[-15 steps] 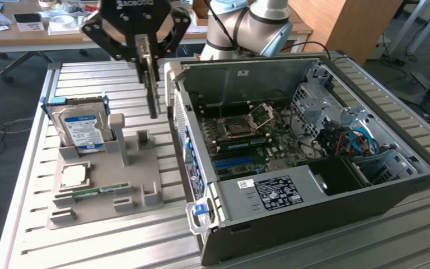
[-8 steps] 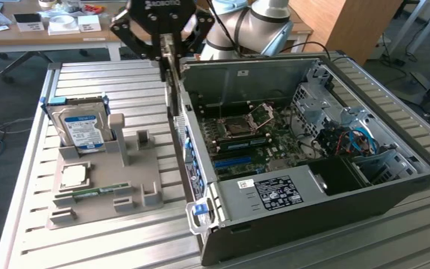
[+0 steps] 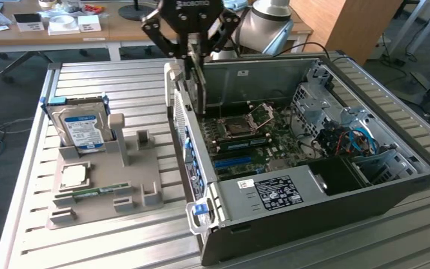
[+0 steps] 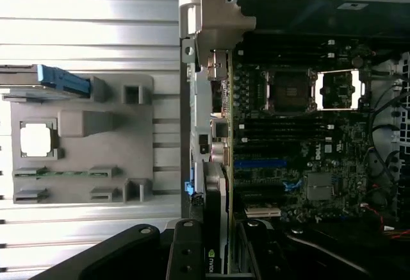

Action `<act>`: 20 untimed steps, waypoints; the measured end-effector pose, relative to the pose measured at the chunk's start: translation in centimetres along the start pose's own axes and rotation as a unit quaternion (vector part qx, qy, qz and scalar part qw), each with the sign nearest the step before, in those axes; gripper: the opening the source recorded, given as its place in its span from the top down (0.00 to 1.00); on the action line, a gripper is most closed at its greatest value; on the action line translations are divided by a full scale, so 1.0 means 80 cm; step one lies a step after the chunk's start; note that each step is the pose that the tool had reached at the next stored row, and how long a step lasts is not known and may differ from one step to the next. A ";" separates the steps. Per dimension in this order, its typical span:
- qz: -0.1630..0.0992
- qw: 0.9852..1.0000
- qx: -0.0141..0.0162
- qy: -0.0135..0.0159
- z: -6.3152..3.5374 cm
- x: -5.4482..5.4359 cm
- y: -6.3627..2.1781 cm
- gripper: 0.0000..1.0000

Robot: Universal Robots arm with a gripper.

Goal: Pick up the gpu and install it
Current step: 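Pick up the gpu and move the gpu toward the slot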

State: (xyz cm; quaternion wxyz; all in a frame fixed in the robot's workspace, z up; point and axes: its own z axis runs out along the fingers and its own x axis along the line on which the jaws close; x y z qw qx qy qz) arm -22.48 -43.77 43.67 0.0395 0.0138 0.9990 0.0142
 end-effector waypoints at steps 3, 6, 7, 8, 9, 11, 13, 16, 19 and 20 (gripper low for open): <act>0.000 1.000 0.000 0.000 0.001 -0.017 0.000 0.73; 0.000 1.000 0.000 0.000 0.003 -0.034 0.001 0.73; 0.000 1.000 0.000 0.000 0.003 -0.040 0.001 0.73; 0.000 1.000 0.000 0.000 0.004 -0.045 0.001 0.73; 0.000 1.000 0.000 0.000 0.004 -0.051 0.001 0.73; 0.000 1.000 0.000 0.000 0.005 -0.062 0.002 0.73; 0.000 1.000 0.000 0.000 0.006 -0.074 0.002 0.73; 0.000 1.000 0.000 0.000 0.007 -0.091 0.002 0.73; 0.000 1.000 0.000 0.000 0.009 -0.108 0.003 0.73; 0.000 1.000 0.000 0.000 0.009 -0.113 0.003 0.73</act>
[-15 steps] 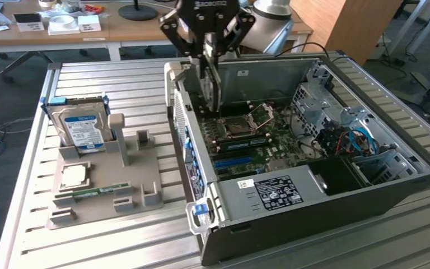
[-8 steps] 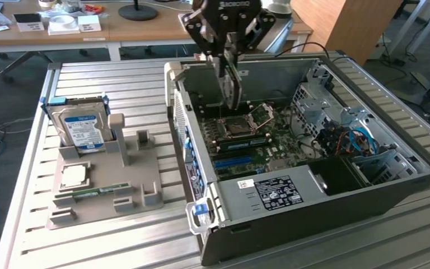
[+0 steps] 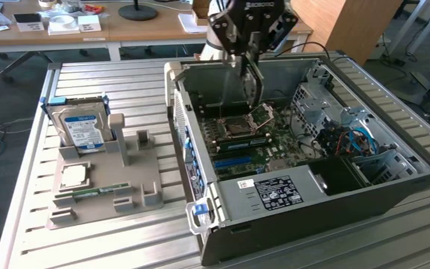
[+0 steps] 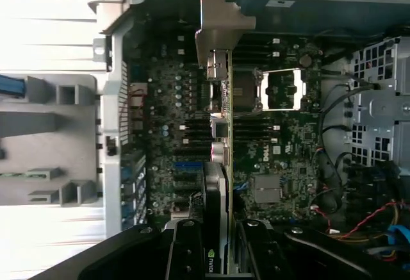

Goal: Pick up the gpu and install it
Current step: 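Pick up the gpu and move the gpu toward the slot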

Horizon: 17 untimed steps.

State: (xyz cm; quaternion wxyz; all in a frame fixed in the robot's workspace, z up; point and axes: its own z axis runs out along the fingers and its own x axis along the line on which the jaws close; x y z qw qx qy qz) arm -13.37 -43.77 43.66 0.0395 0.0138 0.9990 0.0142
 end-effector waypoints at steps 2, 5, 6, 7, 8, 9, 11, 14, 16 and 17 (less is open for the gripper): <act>0.000 1.000 0.000 0.000 0.001 -0.011 0.000 0.73; 0.000 1.000 0.000 0.000 0.002 -0.028 0.001 0.73; 0.000 1.000 0.000 0.000 0.003 -0.034 0.001 0.73; 0.000 1.000 0.000 0.000 0.003 -0.040 0.001 0.73; 0.000 1.000 0.000 0.000 0.004 -0.045 0.001 0.73; 0.000 1.000 0.000 0.000 0.004 -0.051 0.001 0.73; 0.000 1.000 0.000 0.000 0.005 -0.062 0.002 0.73; 0.000 1.000 0.000 0.000 0.006 -0.079 0.002 0.73; 0.000 1.000 0.000 0.000 0.007 -0.091 0.002 0.73; 0.000 1.000 0.000 0.000 0.008 -0.097 0.003 0.73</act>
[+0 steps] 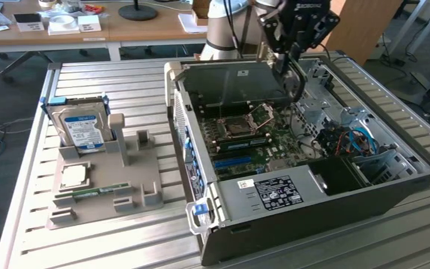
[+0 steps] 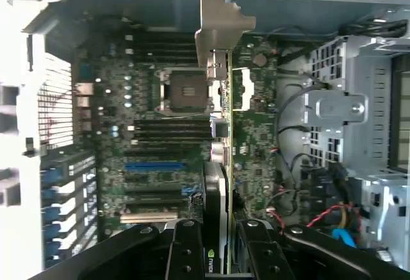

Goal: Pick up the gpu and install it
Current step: 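Pick up the gpu and move the gpu toward the slot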

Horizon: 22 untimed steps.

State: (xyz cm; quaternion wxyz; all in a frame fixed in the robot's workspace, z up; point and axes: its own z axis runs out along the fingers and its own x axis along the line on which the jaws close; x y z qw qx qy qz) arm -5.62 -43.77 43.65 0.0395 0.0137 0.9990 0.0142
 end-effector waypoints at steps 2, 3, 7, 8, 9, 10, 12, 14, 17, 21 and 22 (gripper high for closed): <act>0.000 1.000 0.000 0.000 0.001 -0.011 0.000 0.73; 0.000 1.000 0.000 0.000 0.001 -0.017 0.000 0.73; 0.000 1.000 0.000 0.000 0.003 -0.035 0.001 0.73; 0.000 1.000 0.000 0.000 0.003 -0.038 0.001 0.73; 0.000 1.000 0.000 0.000 0.003 -0.040 0.001 0.73; 0.000 1.000 0.000 0.000 0.003 -0.040 0.001 0.73; 0.000 1.000 0.000 0.000 0.003 -0.040 0.001 0.73; 0.000 1.000 0.000 0.001 0.003 -0.041 0.001 0.73; 0.000 1.000 0.000 0.015 0.004 -0.051 0.001 0.73; 0.001 0.999 0.001 0.032 0.006 -0.065 0.002 0.73; 0.001 0.999 0.001 0.032 0.008 -0.066 0.002 0.73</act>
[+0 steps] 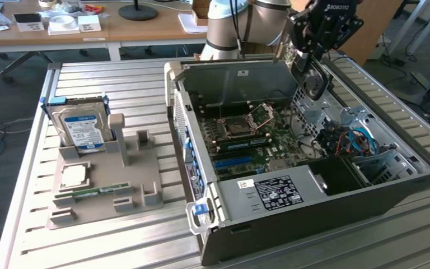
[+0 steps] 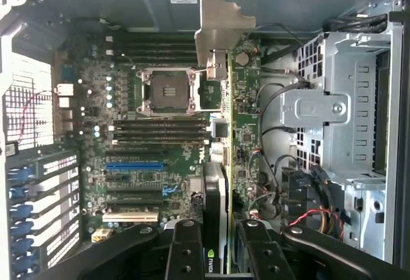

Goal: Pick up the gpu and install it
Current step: 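Pick up the gpu and move the gpu toward the slot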

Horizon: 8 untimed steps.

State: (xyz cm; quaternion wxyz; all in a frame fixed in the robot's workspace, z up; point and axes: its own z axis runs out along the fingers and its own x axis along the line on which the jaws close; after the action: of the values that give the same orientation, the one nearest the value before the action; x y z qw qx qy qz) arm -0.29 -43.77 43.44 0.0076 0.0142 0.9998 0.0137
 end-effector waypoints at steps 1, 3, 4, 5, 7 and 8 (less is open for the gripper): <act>0.000 1.000 0.000 0.000 0.002 -0.001 0.000 0.73; 0.000 1.000 0.000 0.000 0.007 -0.002 0.000 0.73; 0.000 1.000 0.000 0.000 0.009 -0.002 0.000 0.73; 0.000 1.000 0.000 0.000 0.011 -0.003 0.000 0.73; 0.000 1.000 0.000 0.000 0.015 -0.007 0.000 0.73; 0.000 1.000 0.000 0.000 0.016 -0.010 0.000 0.73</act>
State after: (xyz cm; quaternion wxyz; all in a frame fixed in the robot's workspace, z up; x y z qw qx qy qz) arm 0.50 -43.76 42.19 0.0076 0.0142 0.9998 0.0139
